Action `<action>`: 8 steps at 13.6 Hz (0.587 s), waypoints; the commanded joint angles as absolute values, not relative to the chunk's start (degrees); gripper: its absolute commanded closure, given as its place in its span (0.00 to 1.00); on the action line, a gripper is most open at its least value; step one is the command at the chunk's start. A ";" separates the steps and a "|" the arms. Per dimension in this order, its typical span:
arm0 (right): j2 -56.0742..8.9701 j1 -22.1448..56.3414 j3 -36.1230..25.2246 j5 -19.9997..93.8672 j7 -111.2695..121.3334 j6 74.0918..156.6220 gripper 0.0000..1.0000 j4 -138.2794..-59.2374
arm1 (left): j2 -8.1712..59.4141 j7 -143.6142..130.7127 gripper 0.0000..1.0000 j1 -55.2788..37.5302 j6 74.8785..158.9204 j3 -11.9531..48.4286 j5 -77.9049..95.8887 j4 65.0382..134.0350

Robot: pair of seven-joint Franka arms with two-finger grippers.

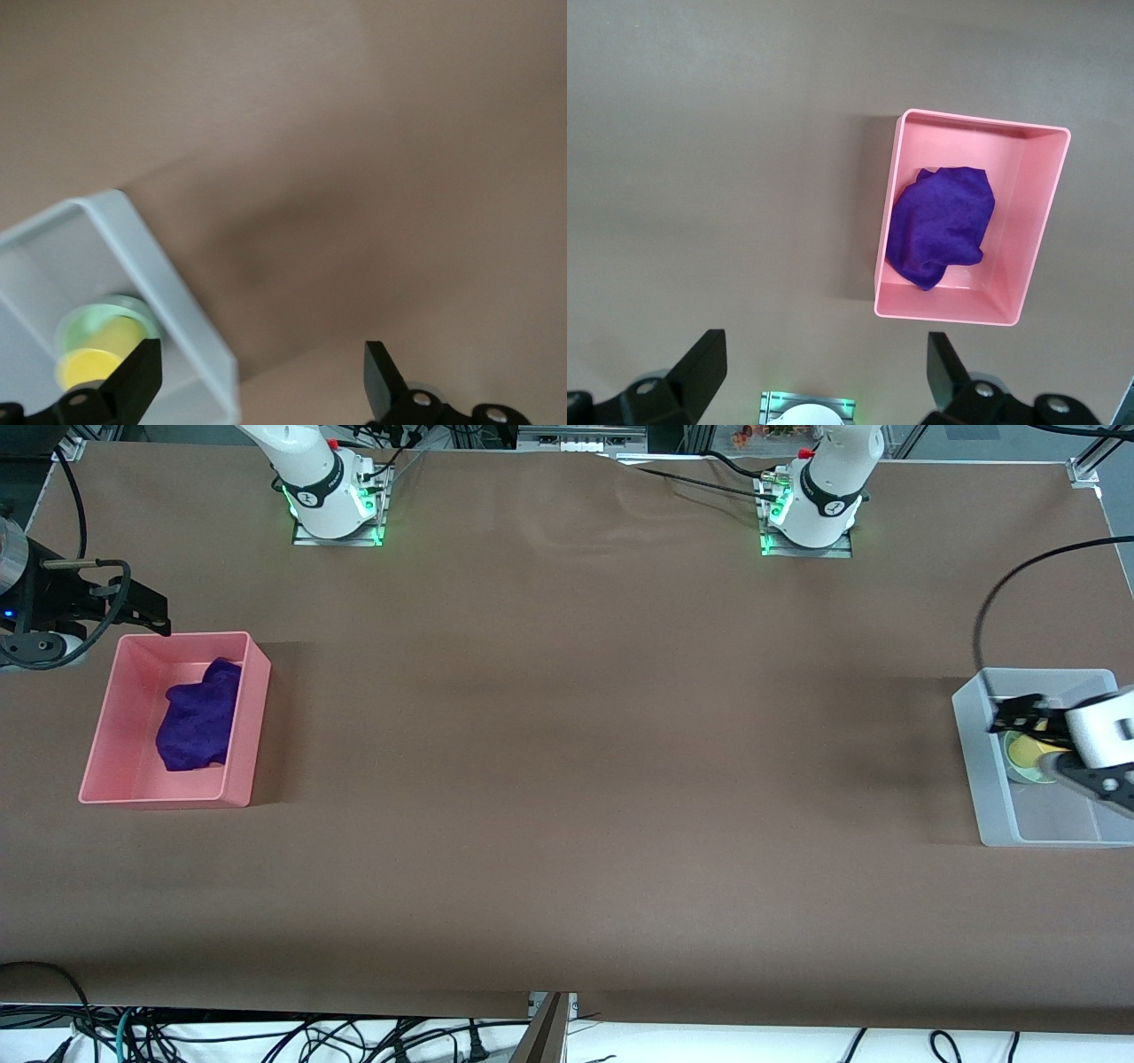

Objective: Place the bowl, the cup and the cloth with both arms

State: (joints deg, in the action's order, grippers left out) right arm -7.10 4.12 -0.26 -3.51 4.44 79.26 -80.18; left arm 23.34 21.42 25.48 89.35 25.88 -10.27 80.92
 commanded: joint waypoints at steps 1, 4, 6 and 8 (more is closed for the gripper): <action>-7.47 4.04 -0.09 -3.43 4.57 79.36 0.00 -79.19 | 20.76 8.92 0.00 24.02 87.63 29.53 -10.20 83.05; -7.47 3.87 -0.26 -3.43 4.66 79.28 0.00 -79.19 | 14.70 2.64 0.00 8.67 87.89 17.20 -7.58 84.10; -7.47 3.78 -0.35 -3.43 4.66 79.37 0.00 -79.19 | 9.87 1.85 0.00 0.82 90.16 6.73 -1.61 86.46; -7.47 3.69 -0.35 -3.34 4.66 79.37 0.00 -79.19 | 2.33 2.46 0.00 0.00 98.57 3.26 0.26 96.62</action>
